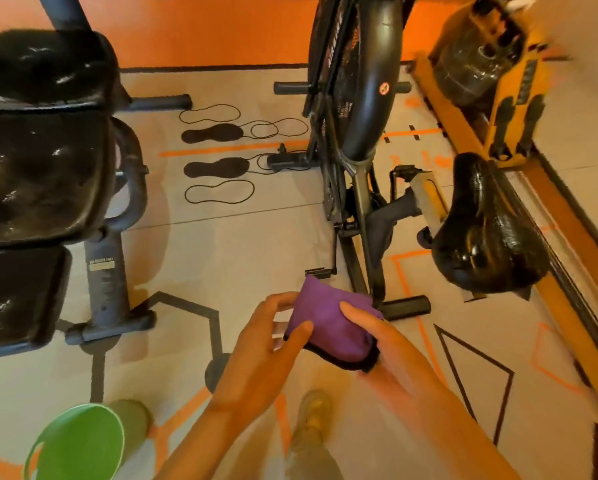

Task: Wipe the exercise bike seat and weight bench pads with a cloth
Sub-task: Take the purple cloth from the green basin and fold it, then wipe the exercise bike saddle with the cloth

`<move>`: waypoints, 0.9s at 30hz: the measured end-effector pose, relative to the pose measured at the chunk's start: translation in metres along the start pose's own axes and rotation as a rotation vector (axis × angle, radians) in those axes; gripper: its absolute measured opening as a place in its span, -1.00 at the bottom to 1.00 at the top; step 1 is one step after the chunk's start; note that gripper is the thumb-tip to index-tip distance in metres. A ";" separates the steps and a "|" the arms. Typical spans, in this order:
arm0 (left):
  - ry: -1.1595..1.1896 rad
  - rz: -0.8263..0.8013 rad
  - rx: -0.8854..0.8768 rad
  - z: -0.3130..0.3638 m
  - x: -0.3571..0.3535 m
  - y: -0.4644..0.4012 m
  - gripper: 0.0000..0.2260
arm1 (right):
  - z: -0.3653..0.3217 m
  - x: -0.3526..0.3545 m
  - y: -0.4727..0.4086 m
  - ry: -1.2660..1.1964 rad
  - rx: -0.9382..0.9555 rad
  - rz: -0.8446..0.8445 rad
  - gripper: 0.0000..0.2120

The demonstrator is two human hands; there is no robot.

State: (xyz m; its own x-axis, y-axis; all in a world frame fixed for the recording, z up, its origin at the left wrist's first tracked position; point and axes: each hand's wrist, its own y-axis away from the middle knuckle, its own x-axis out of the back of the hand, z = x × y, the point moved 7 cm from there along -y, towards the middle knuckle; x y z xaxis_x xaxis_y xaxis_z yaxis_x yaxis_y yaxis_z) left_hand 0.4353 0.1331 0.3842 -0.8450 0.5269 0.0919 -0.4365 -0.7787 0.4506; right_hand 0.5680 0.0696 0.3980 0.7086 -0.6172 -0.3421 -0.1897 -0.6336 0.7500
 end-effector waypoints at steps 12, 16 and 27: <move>-0.300 -0.184 -0.308 0.128 -0.181 -0.085 -0.71 | -0.181 0.192 0.043 -0.016 0.310 0.316 -0.78; -0.462 -0.190 -0.432 0.133 -0.226 -0.112 -0.61 | -0.220 0.236 0.036 0.154 0.548 0.528 -0.84; -0.617 -0.153 -0.555 0.121 -0.301 -0.170 -0.48 | -0.220 0.243 -0.056 1.418 0.996 0.566 -0.46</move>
State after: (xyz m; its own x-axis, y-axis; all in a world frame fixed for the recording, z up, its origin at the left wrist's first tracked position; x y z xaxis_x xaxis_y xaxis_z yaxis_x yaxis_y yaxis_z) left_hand 0.8007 0.1478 0.3872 -0.5141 0.6060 0.6071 -0.7573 -0.6530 0.0105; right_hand 0.9001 0.0576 0.3977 0.2976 -0.3506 0.8880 -0.4973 -0.8509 -0.1693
